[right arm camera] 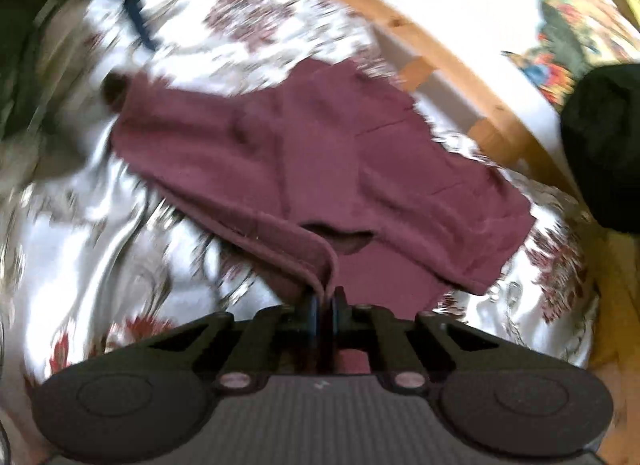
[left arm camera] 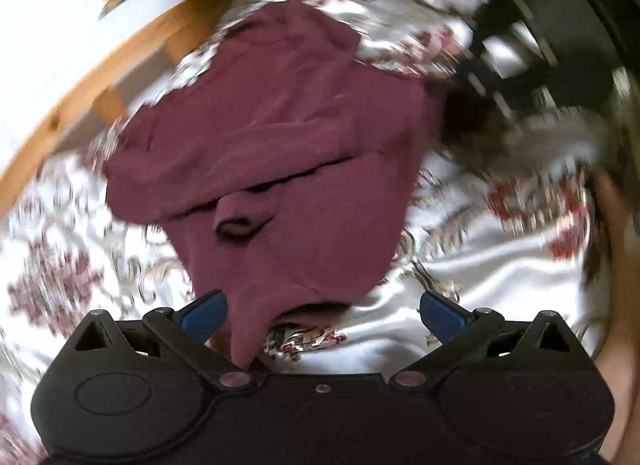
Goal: Fold small clothes
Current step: 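Close the right gripper on the hem while the left gripper grasps the other hem corner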
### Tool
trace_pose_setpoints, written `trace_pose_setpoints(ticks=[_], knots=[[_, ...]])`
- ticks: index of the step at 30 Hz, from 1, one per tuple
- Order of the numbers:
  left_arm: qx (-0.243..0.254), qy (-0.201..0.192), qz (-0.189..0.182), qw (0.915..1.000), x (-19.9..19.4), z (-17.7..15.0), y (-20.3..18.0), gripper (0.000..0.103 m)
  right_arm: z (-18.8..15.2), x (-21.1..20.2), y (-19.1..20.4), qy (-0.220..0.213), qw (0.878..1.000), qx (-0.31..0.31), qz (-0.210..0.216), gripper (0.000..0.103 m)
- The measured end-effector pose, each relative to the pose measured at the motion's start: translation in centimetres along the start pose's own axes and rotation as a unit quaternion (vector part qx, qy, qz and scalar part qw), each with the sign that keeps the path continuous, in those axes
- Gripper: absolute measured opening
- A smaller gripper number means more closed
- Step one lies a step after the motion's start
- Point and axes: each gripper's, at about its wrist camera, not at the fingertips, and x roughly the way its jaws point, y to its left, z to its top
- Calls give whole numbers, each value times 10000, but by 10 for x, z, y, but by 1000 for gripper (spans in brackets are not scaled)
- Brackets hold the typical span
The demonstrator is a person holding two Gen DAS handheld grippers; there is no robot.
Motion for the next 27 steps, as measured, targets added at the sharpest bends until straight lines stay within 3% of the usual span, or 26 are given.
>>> trace_pose_setpoints(ticks=[3, 5, 8, 10, 12, 14, 20, 24, 27], knots=[[626, 309, 314, 9971, 14, 2, -20, 99, 2, -5, -12, -163, 9992, 350, -127, 7], [752, 539, 548, 9942, 25, 3, -24, 96, 3, -9, -17, -270, 9976, 598, -217, 7], [503, 831, 689, 9929, 41, 8, -14, 90, 4, -13, -20, -359, 9964, 719, -269, 7], [189, 1020, 687, 9922, 50, 10, -3, 73, 3, -13, -19, -350, 9966, 683, -295, 7], [-14, 1241, 815, 9889, 59, 10, 4, 64, 3, -12, -17, -318, 9970, 626, -320, 7], [-23, 1282, 852, 9881, 60, 9, 3, 64, 2, -12, -16, -310, 9971, 597, -359, 7], [854, 692, 882, 9900, 39, 8, -30, 79, 3, -14, -13, -372, 9968, 569, -419, 7], [1266, -159, 758, 9889, 19, 17, -52, 103, 3, -16, -15, -466, 9961, 662, -357, 7], [1413, -524, 715, 9860, 20, 31, -72, 102, 2, -19, -19, -506, 9953, 783, -279, 7]])
